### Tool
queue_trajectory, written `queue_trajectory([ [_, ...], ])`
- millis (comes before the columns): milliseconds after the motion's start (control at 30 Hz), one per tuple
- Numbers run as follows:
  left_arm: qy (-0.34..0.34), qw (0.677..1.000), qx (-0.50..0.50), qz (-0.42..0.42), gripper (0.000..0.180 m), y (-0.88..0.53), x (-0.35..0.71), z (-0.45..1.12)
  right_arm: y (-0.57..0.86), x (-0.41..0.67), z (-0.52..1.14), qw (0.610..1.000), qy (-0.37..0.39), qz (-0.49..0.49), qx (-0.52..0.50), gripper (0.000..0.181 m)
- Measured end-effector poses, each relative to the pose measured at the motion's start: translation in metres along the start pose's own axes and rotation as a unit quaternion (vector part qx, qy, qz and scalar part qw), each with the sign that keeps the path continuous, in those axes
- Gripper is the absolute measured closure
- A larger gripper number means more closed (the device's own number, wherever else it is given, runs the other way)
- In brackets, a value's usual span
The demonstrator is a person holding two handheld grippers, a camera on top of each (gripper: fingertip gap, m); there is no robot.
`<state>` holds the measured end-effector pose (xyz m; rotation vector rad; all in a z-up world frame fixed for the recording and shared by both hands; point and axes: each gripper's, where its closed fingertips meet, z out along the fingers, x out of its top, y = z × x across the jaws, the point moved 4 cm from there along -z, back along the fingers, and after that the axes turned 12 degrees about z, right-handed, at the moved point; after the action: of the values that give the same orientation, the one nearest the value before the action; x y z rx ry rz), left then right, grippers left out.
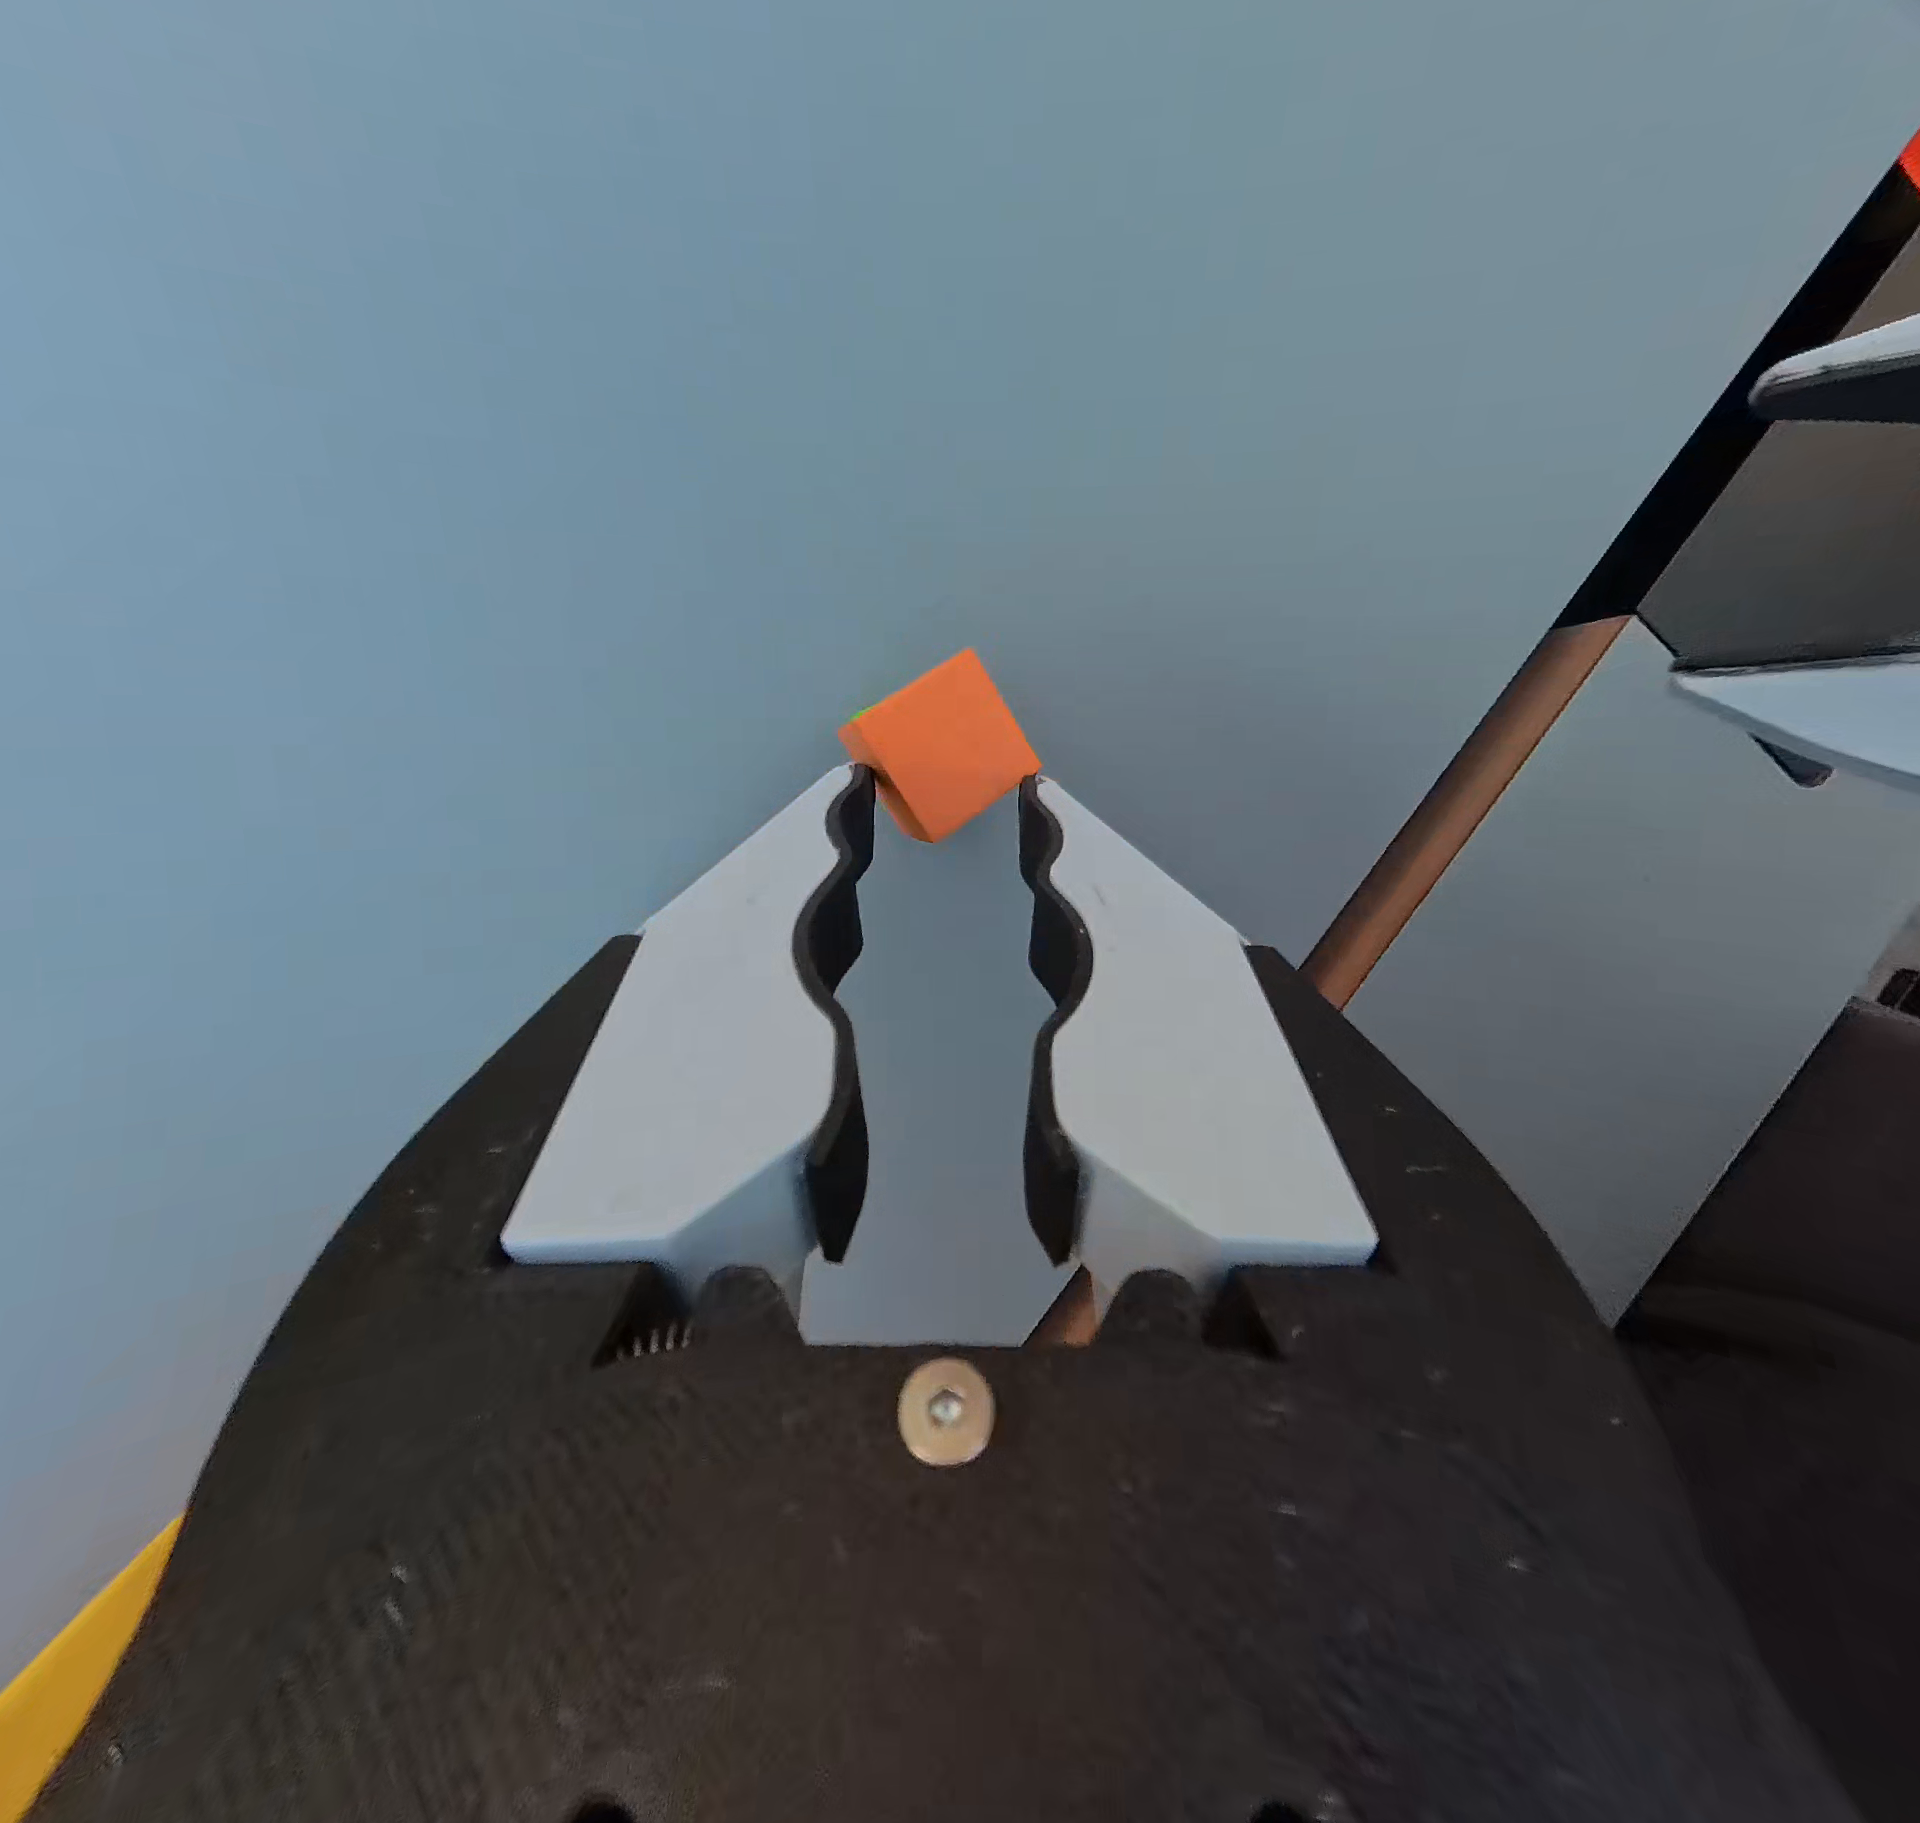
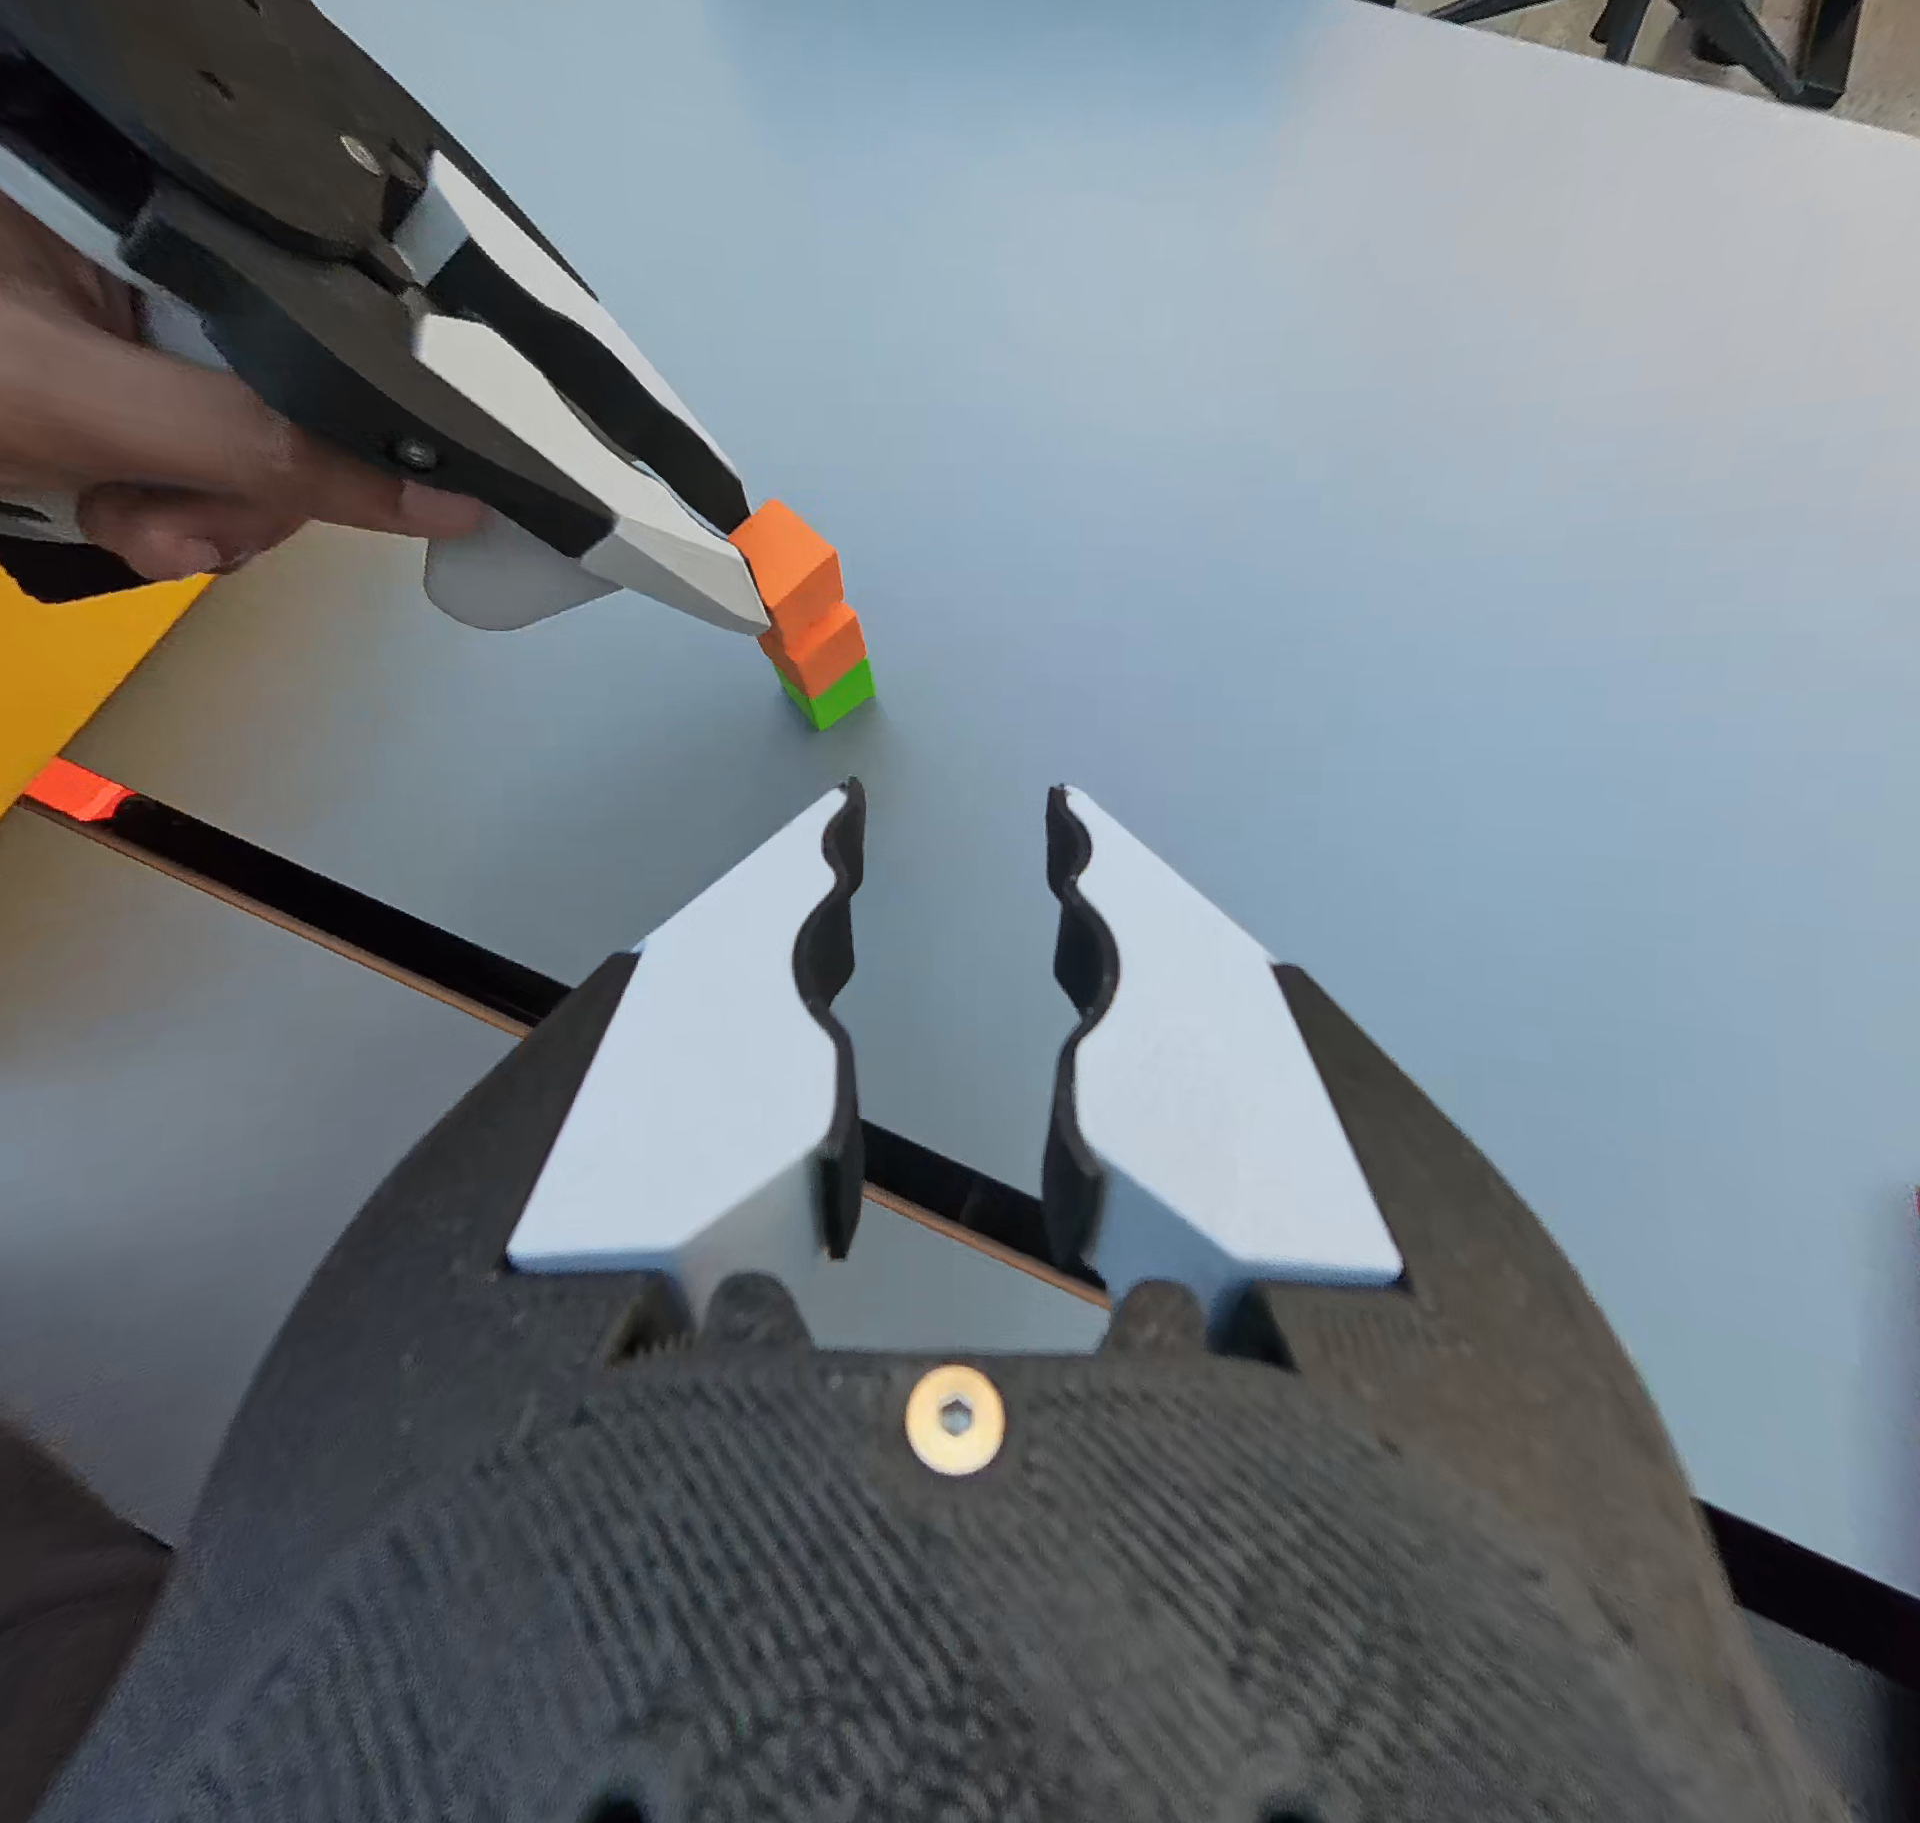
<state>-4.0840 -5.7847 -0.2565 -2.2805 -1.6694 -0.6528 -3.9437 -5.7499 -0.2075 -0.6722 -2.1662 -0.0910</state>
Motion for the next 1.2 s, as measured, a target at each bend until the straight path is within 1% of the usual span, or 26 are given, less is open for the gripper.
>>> queue_trajectory([
  [67,-0.005,1.0,0.002,-0.008,0.155,-0.001,-0.002,0.005,0.005,-0.006,-0.002,1.0,-0.004,0.006,-0.002,0.147],
  [167,0.01,0.999,-0.014,-0.033,0.139,-0.001,-0.002,0.003,0.008,-0.009,-0.002,1.0,-0.01,0.009,-0.001,0.147],
  [200,0.017,0.999,-0.014,-0.04,0.137,-0.001,-0.002,-0.004,0.008,-0.009,-0.001,1.0,-0.009,0.007,0.001,0.148],
  [300,0.051,0.997,0.007,-0.064,0.136,-0.005,-0.008,-0.038,0.004,-0.005,0.001,1.0,-0.008,0.0,0.009,0.148],
  [433,0.113,0.985,0.076,-0.11,0.137,-0.021,-0.038,-0.114,-0.01,-0.001,0.008,0.999,-0.012,-0.015,0.029,0.148],
  [533,0.129,0.964,0.153,-0.174,0.139,-0.042,-0.089,-0.17,-0.032,0.004,0.015,0.998,-0.012,-0.029,0.055,0.148],
  [600,0.109,0.953,0.174,-0.223,0.139,-0.051,-0.138,-0.189,-0.053,0.012,0.022,0.996,-0.011,-0.042,0.082,0.148],
  [667,0.049,0.949,0.155,-0.268,0.139,-0.048,-0.195,-0.189,-0.085,0.026,0.025,0.991,-0.005,-0.06,0.12,0.148],
  [733,-0.011,0.948,0.126,-0.292,0.135,-0.033,-0.243,-0.179,-0.126,0.041,0.027,0.982,-0.001,-0.077,0.172,0.147],
  [800,-0.044,0.946,0.114,-0.301,0.134,-0.021,-0.277,-0.165,-0.17,0.053,0.03,0.969,-0.011,-0.101,0.226,0.145],
  [833,-0.05,0.946,0.108,-0.3,0.133,-0.016,-0.285,-0.158,-0.19,0.056,0.034,0.962,-0.022,-0.117,0.246,0.143],
  [900,-0.039,0.951,0.09,-0.292,0.132,-0.008,-0.286,-0.141,-0.227,0.062,0.046,0.95,-0.037,-0.143,0.274,0.142],
  [1000,-0.046,0.961,0.075,-0.264,0.13,-0.005,-0.278,-0.113,-0.271,0.065,0.065,0.934,-0.076,-0.195,0.29,0.141],
  [1033,-0.057,0.963,0.072,-0.255,0.133,-0.005,-0.277,-0.105,-0.283,0.065,0.072,0.928,-0.094,-0.216,0.287,0.142],
  [1067,-0.068,0.963,0.075,-0.248,0.141,-0.005,-0.278,-0.1,-0.294,0.064,0.078,0.922,-0.116,-0.236,0.283,0.143],
  [1100,-0.073,0.964,0.084,-0.241,0.154,-0.007,-0.278,-0.1,-0.304,0.06,0.084,0.915,-0.142,-0.255,0.278,0.141],
  [1167,-0.07,0.963,0.103,-0.239,0.154,-0.01,-0.28,-0.113,-0.32,0.052,0.094,0.904,-0.186,-0.281,0.262,0.143],
  [1200,-0.054,0.962,0.112,-0.245,0.154,-0.01,-0.28,-0.126,-0.328,0.048,0.1,0.9,-0.204,-0.288,0.257,0.142],
])
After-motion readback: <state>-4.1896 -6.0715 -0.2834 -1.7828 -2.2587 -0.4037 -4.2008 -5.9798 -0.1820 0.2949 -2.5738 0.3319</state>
